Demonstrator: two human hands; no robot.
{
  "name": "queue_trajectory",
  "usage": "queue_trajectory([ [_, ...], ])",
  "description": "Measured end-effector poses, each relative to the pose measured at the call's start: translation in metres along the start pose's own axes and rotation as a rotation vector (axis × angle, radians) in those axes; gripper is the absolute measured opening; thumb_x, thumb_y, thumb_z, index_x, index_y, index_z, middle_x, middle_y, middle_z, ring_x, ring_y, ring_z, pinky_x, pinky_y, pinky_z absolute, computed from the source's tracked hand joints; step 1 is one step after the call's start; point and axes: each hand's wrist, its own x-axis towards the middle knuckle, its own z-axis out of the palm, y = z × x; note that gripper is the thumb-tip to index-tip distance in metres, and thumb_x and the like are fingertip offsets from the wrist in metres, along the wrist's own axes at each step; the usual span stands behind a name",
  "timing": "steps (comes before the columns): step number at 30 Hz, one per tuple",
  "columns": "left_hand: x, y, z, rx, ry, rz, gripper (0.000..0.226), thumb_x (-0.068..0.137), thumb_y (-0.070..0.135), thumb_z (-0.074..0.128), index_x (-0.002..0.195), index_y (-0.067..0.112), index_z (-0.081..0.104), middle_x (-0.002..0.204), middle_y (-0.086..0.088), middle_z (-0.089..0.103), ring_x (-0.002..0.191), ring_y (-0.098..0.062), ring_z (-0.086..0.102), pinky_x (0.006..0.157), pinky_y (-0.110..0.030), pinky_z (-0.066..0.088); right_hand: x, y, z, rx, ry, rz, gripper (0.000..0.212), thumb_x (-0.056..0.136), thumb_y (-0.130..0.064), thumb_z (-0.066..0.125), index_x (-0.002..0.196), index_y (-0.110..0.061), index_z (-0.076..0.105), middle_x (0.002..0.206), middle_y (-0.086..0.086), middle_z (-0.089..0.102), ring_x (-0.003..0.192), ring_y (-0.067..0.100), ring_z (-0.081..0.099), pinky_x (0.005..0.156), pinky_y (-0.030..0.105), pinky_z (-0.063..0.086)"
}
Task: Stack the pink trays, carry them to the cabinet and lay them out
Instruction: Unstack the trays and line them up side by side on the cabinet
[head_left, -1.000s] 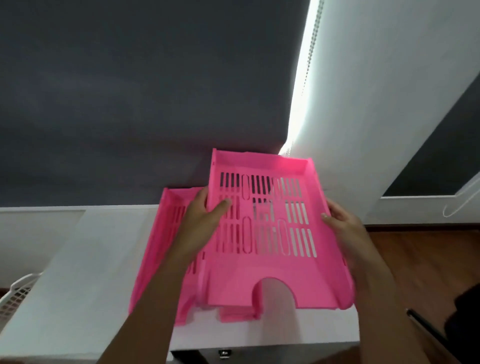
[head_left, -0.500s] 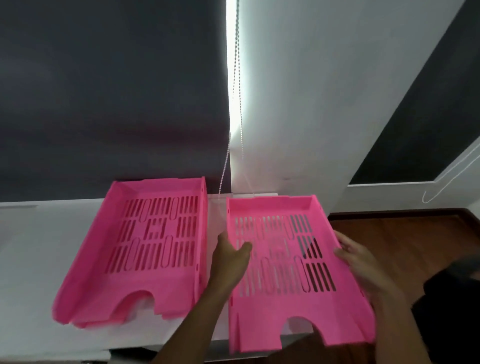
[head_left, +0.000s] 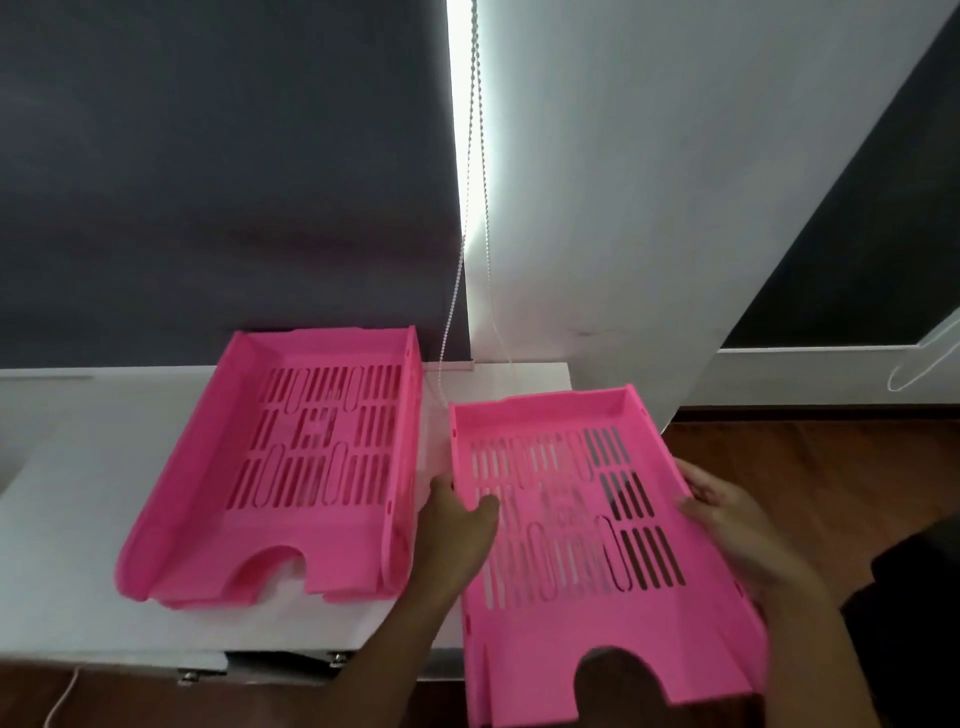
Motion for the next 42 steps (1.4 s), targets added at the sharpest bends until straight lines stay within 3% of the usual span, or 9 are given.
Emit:
queue_trajectory([
  [4,-0.005,-0.007,-0.001,0.04,0.007,-0.024,0.065,0.089,0.032,0.057,0.146,0.01,0.036,0.12,-0.015,0.067,0.079,-0.021,0.067,0.056,-0.027,0.046,0.001,0.009,0.005,-0.003,-0.029,0.028,0.046,0.098,0.003,0.046,0.121,-0.032,0.065,0.092,0.012,0.08,0.076,0.033,0.077,0.062,0.042,0.062],
  [9,0.01,0.001,-0.009,0.083,0.045,-0.012,0.081,0.089,0.029,0.058,0.157,0.012,0.017,0.154,-0.014,0.042,0.127,-0.035,0.055,0.102,-0.038,0.047,0.018,0.016,0.034,0.066,0.042,-0.003,0.054,0.096,0.008,0.047,0.123,-0.036,0.063,0.086,0.008,0.081,0.073,0.031,0.075,0.065,0.046,0.064],
  [14,0.042,0.019,-0.005,0.209,0.061,0.035,0.093,0.09,0.034,0.057,0.159,0.005,0.0,0.166,-0.017,0.015,0.147,-0.037,0.031,0.116,-0.048,0.034,0.043,0.009,0.056,0.126,0.144,-0.042,0.056,0.094,0.012,0.044,0.13,-0.028,0.058,0.088,0.0,0.076,0.073,0.025,0.071,0.073,0.044,0.061],
  [17,0.054,0.031,-0.001,0.288,0.072,0.069,0.097,0.089,0.036,0.058,0.158,0.004,-0.003,0.167,-0.016,0.008,0.15,-0.038,0.022,0.119,-0.049,0.028,0.057,0.003,0.059,0.121,0.19,-0.053,0.051,0.094,0.012,0.044,0.135,-0.015,0.06,0.092,0.002,0.072,0.08,0.028,0.068,0.082,0.049,0.058],
  [20,0.07,0.036,-0.001,0.322,0.068,0.068,0.1,0.087,0.037,0.06,0.158,0.001,-0.002,0.166,-0.019,0.01,0.15,-0.038,0.02,0.12,-0.046,0.026,0.074,-0.002,0.063,0.065,0.239,-0.057,0.05,0.093,0.012,0.045,0.134,-0.012,0.062,0.088,-0.005,0.07,0.072,0.018,0.066,0.069,0.031,0.055],
  [24,0.083,0.043,-0.005,0.296,0.066,0.061,0.1,0.087,0.035,0.06,0.156,-0.003,-0.002,0.165,-0.022,0.009,0.151,-0.037,0.017,0.121,-0.047,0.026,0.088,-0.008,0.068,-0.018,0.266,-0.082,0.048,0.09,0.009,0.046,0.129,-0.011,0.066,0.086,-0.007,0.071,0.068,0.012,0.065,0.065,0.026,0.052],
  [30,0.076,0.04,-0.005,0.32,0.092,0.167,0.094,0.089,0.031,0.058,0.157,0.001,0.002,0.166,-0.019,0.007,0.15,-0.038,0.021,0.119,-0.047,0.03,0.087,-0.007,0.064,0.001,0.476,-0.138,0.042,0.094,-0.003,0.056,0.134,0.004,0.058,0.131,0.016,0.064,0.116,0.023,0.061,0.1,0.031,0.043],
  [34,0.066,0.044,-0.004,0.339,0.057,0.238,0.089,0.092,0.027,0.054,0.158,0.001,0.0,0.168,-0.016,-0.002,0.154,-0.033,0.007,0.123,-0.044,0.021,0.083,-0.007,0.069,0.011,0.487,-0.144,0.041,0.094,-0.009,0.059,0.133,0.005,0.06,0.132,0.02,0.064,0.116,0.024,0.061,0.101,0.034,0.044],
  [42,0.048,0.074,-0.043,0.268,0.077,0.467,0.072,0.095,0.026,0.052,0.157,0.009,0.02,0.165,-0.008,0.022,0.15,-0.024,0.026,0.118,-0.034,0.025,0.053,-0.04,0.119,-0.117,0.57,-0.255,0.042,0.094,-0.017,0.056,0.133,-0.002,0.061,0.133,0.015,0.065,0.123,0.028,0.06,0.106,0.039,0.044],
])
